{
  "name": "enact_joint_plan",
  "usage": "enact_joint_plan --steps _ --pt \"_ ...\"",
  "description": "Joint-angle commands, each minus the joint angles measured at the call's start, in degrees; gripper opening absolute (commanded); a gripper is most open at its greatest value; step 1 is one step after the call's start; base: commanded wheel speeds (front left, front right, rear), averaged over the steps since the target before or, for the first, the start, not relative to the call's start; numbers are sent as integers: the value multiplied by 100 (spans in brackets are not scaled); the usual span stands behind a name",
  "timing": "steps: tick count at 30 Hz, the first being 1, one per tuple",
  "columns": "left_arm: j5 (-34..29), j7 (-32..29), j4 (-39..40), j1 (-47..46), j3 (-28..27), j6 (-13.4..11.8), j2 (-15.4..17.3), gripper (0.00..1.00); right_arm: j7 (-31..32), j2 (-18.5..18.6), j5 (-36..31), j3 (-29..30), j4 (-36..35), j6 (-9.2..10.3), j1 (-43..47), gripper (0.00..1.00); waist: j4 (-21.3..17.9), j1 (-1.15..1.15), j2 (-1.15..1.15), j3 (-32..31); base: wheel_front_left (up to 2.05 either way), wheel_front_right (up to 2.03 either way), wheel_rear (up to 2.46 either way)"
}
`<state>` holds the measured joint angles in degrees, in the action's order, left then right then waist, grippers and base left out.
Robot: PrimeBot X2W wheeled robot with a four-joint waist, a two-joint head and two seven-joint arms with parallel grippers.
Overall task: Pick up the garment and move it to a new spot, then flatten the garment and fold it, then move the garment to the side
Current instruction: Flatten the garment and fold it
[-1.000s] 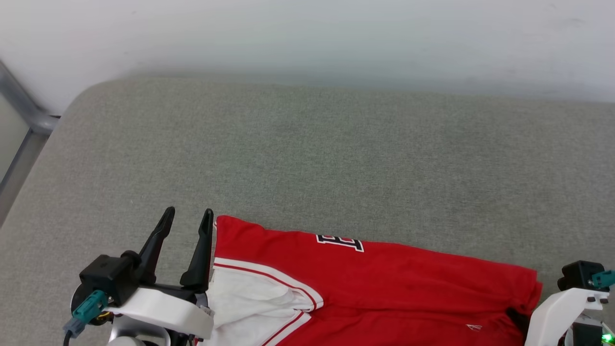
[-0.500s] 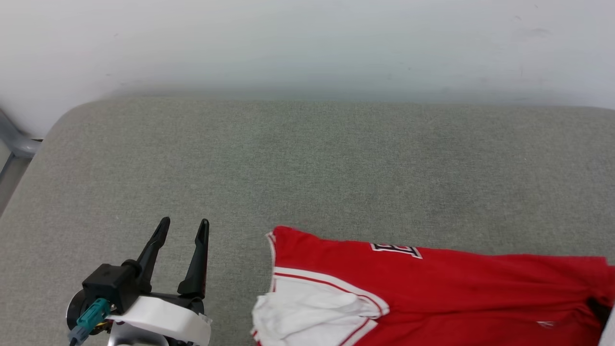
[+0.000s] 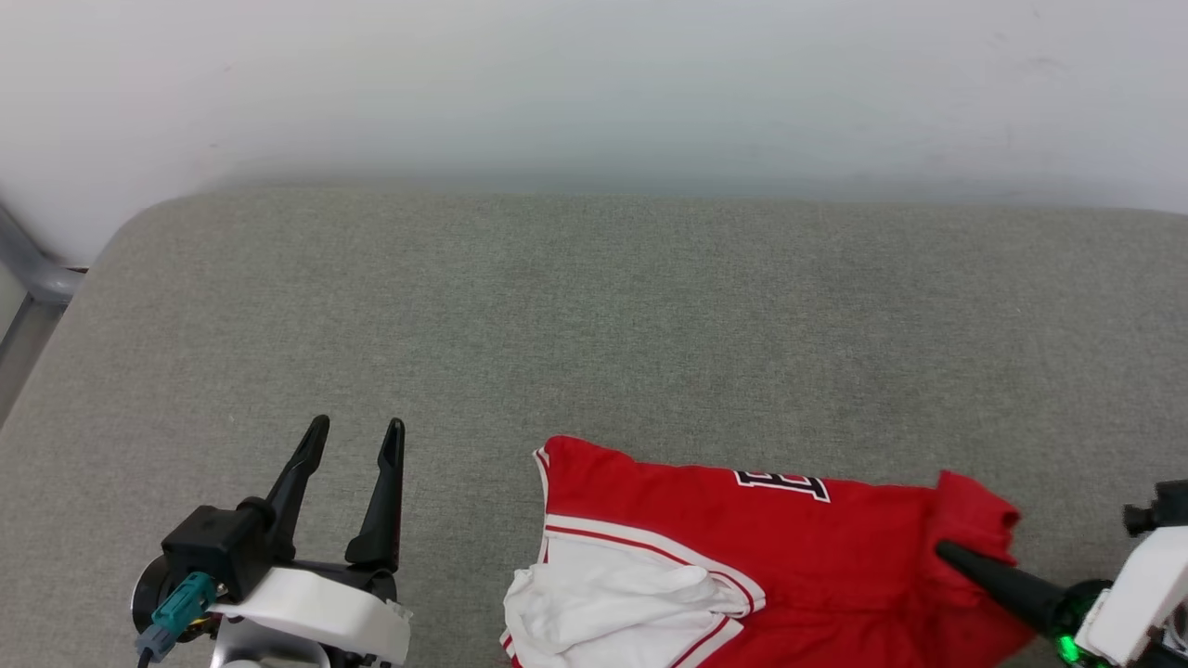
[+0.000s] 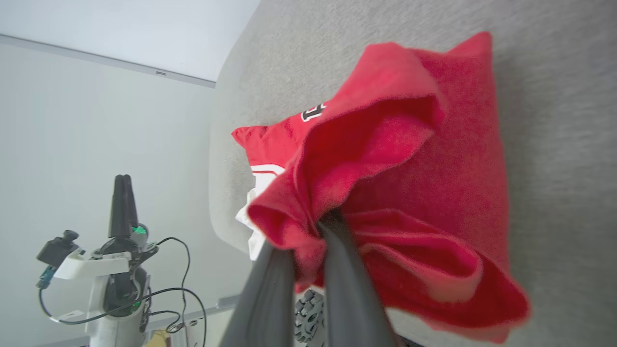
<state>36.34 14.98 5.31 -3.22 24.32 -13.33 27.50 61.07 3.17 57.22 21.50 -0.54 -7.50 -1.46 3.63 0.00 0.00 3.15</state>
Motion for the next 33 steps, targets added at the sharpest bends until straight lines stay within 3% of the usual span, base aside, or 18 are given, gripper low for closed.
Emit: enact_joint_plan --steps 1,6,11,20,21,22,23,33 --pt "-39 27 -16 -71 11 16 -23 100 1 -40 201 -72 70 3 -42 0 24 0 0 6 0 0 0" --pt "-37 17 -60 -154 59 62 -64 100 -383 -34 1387 -910 419 3 -129 0 153 0 0 47 0 0 0" --pt "-51 7 -90 -331 104 131 -123 100 -894 -34 1953 -1858 639 3 -335 0 325 0 0 232 0 0 0" --pt "-121 26 -231 -697 77 335 -347 100 -1746 -31 1940 -3200 1198 3 -878 0 574 0 0 709 0 0 0" --pt "-134 26 -262 -709 65 359 -372 100 -1824 -30 1887 -3273 1268 2 -918 15 588 0 0 734 0 0 0" --pt "-141 28 -281 -722 53 377 -388 100 -1863 -31 1881 -3353 1298 2 -945 70 599 0 0 758 0 0 0" --pt "-146 29 -301 -741 29 396 -407 100 -1919 -33 1890 -3414 1318 2 -965 100 605 0 0 772 0 0 0" --pt "-370 27 -322 -598 -219 576 -586 100 -2494 296 1141 -3744 646 3 -881 100 495 0 0 609 0 0 0"
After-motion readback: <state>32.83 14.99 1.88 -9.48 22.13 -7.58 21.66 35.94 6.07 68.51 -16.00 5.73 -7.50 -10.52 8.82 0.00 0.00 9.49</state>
